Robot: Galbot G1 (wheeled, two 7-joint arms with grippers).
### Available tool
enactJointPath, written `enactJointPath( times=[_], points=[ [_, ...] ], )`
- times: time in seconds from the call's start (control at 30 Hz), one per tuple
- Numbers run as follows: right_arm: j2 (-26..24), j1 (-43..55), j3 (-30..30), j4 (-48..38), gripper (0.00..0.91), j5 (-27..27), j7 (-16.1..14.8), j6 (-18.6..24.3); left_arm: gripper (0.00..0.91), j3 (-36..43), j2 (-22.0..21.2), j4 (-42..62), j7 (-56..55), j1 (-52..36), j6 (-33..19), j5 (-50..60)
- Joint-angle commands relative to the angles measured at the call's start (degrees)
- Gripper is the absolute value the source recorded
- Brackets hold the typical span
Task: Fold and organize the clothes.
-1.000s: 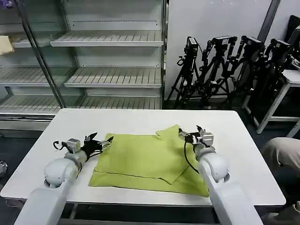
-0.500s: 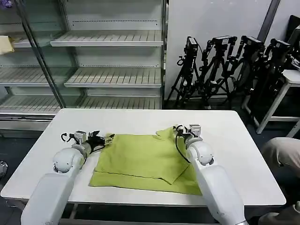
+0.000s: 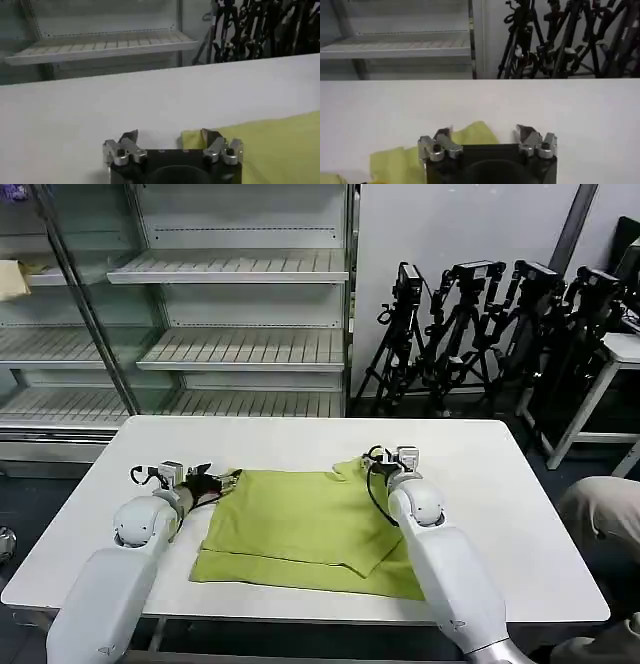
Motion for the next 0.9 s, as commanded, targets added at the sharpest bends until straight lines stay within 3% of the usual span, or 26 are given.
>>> enactJointPath(
  times=[0.03, 0.6, 0.9],
  points=[
    [0.50, 0.51, -0.12, -1.31, 0.000, 0.30, -0.24, -0.02, 0.020, 0.18, -0.16, 0.65, 0.67, 0.06, 0.20, -0.10],
    [0.45, 0.14, 0.11, 0.31, 0.000, -1.18, -2.06, 0.24, 0.020, -0.48, -0.11, -2.14, 0.77, 1.29, 0.14, -1.08],
    [-3.55, -4.80, -0.71, 9.52, 0.000, 1.26, -1.57, 0.05, 0.020, -1.87, 0.84, -7.25, 0.13, 4.25, 0.11, -3.78]
  ],
)
